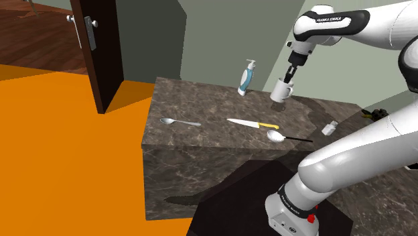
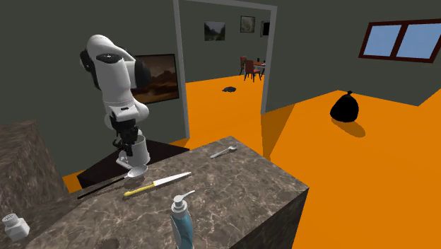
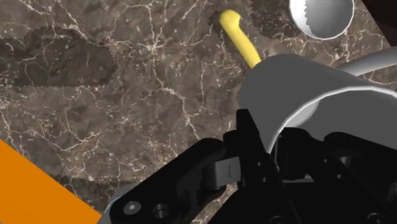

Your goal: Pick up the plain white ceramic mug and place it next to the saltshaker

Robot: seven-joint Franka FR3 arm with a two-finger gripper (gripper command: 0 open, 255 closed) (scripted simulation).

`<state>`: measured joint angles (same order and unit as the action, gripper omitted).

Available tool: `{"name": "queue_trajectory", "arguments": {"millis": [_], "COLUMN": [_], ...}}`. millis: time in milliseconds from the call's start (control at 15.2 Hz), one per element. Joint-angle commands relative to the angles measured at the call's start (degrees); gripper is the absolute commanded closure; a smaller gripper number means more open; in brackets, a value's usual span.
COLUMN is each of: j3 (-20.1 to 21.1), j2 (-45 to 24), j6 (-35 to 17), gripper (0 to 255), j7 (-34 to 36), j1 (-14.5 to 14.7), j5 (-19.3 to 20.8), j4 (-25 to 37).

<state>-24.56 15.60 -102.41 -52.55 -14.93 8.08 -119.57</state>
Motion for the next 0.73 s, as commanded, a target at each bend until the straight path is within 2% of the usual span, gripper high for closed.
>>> {"name": "queue_trajectory", "arguments": {"millis": [0, 660], "j3": [-1.06, -9.45], "j2": [2.42, 6.38], "j6": [0.23, 0.71], "gripper": [255, 255], "j7": [-1.71, -13.93], "j1": [-1.2, -7.02], "j5": [1.38, 6.45], "j4": [-1.88, -3.37]}}
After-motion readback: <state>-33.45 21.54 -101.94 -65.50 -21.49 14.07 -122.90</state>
